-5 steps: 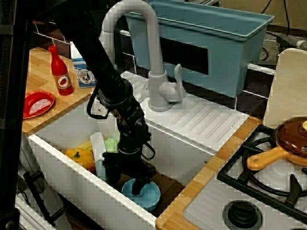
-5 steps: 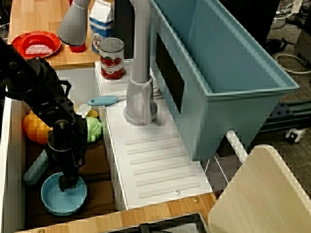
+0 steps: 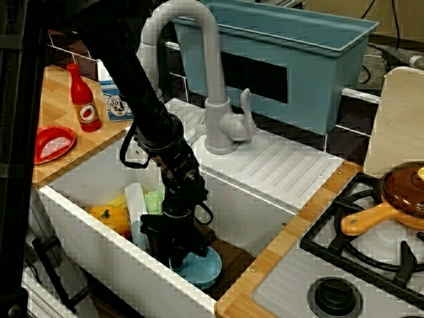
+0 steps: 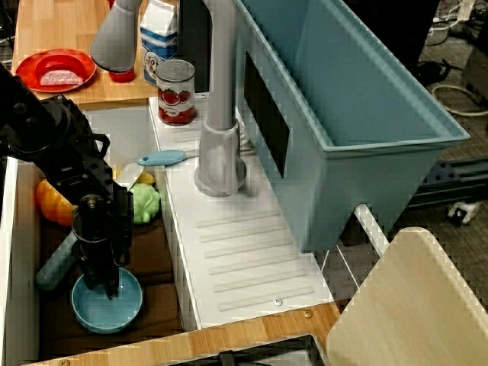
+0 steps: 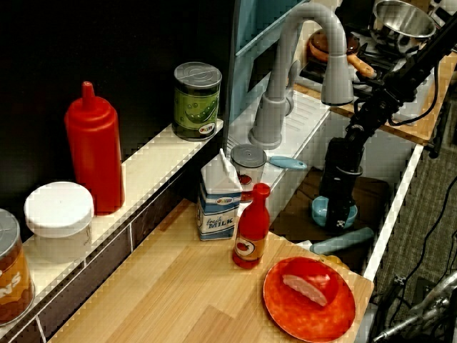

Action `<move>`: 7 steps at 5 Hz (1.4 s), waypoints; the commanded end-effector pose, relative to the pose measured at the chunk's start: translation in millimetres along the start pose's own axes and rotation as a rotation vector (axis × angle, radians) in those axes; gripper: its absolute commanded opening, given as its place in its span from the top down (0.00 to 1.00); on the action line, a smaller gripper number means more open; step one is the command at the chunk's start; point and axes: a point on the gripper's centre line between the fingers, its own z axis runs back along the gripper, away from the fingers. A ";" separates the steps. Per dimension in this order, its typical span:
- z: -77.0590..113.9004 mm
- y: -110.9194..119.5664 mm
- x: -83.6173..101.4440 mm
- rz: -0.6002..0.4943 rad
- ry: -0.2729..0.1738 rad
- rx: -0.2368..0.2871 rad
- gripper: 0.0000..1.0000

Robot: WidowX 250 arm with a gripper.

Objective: Lift bowl

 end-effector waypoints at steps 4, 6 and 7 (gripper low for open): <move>91.4 19.7 -14.8 -0.091 0.066 -0.098 1.00; 107.7 27.9 -29.8 -0.076 0.099 -0.149 1.00; 125.9 25.0 -40.7 -0.094 0.101 -0.179 1.00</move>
